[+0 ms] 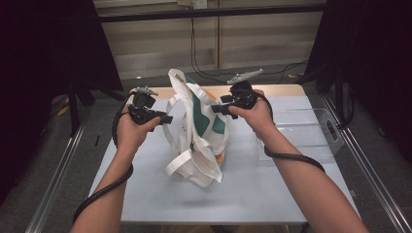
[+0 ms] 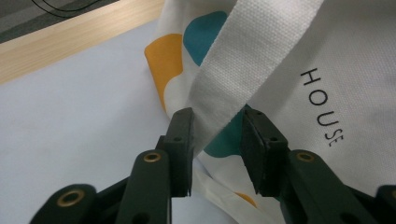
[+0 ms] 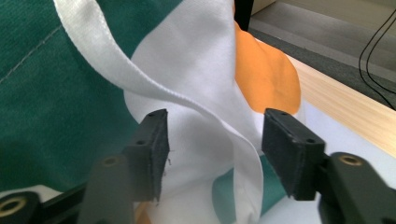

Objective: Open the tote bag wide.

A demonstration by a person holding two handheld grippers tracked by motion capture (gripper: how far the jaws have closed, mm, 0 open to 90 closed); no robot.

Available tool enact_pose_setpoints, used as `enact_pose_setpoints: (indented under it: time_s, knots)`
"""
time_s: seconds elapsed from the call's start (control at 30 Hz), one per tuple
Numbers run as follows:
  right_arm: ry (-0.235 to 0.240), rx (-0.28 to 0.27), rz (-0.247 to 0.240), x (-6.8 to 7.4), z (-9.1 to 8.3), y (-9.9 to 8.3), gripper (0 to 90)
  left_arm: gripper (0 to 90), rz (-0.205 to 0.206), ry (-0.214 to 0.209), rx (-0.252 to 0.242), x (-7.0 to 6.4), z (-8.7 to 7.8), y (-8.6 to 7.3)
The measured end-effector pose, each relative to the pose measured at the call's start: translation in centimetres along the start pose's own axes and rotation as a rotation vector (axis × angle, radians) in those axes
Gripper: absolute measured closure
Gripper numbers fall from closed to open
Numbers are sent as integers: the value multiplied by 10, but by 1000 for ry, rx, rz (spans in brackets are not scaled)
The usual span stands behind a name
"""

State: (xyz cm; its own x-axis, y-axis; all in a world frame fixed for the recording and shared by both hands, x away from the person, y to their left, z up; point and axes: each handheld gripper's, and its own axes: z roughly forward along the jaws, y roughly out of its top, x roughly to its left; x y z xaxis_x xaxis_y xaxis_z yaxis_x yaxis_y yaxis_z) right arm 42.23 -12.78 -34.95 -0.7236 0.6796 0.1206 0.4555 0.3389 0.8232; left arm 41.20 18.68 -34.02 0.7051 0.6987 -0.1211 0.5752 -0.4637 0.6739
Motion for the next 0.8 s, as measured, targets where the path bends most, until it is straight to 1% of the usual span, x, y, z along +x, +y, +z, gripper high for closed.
enact_pose_setpoints:
  time_s: [0.03, 0.07, 0.1, 0.13, 0.17, 0.2, 0.23, 0.27, 0.3, 0.33, 0.37, 0.47, 0.5, 0.53, 0.57, 0.67, 0.73, 0.8]
  knots:
    - [-6, -2, -2, 0, 1, 1, 391, 660, -8, 4, -9, -1, 1, 0]
    - [-5, -9, -5, 1, 3, 2, 397, 671, -12, -3, -11, -2, 2, 0]
    - [9, -9, -7, 2, 5, 3, 406, 688, -5, 2, -6, -2, 1, 1]
    - [28, -22, -16, 4, 7, 4, 484, 729, -1, 4, -6, -1, 1, 1]
    - [51, -24, -18, 4, 8, 4, 539, 750, -5, -8, -14, -2, 1, 2]
    - [51, -24, -18, 4, 8, 4, 539, 763, -5, -8, -14, -2, 1, 2]
    - [48, -20, -28, 6, 9, 4, 594, 763, -3, -6, -12, -2, 1, 2]
    - [47, -18, -39, 6, 9, 4, 705, 775, 3, -4, -7, -2, 1, 2]
    - [70, 1, -31, 6, 9, 3, 816, 814, 12, 7, 2, -3, 1, 2]
    - [70, 1, -31, 6, 9, 3, 816, 834, 12, 7, 2, -3, 1, 2]
    - [73, 7, -19, 4, 8, 2, 867, 847, 8, -5, 0, -2, 2, 2]
    - [60, 10, -9, 2, 6, -1, 880, 876, 11, -4, 14, 0, 2, 2]
    - [61, 11, 12, -2, 3, -3, 881, 879, -8, 0, 15, 2, 3, 2]
    - [61, 11, 12, -2, 3, -3, 881, 880, -8, 0, 15, 2, 3, 2]
    - [46, 13, 20, -6, 0, -6, 882, 881, -16, 4, 12, 3, 4, 1]
    - [41, 18, 32, -9, -3, -10, 882, 882, -11, 4, 16, 2, 4, 2]
    - [27, 20, 45, -11, -4, -12, 883, 883, -1, 4, 29, 1, 4, 2]
    - [30, 19, 49, -12, -4, -13, 884, 883, -3, 3, 30, 2, 3, 2]
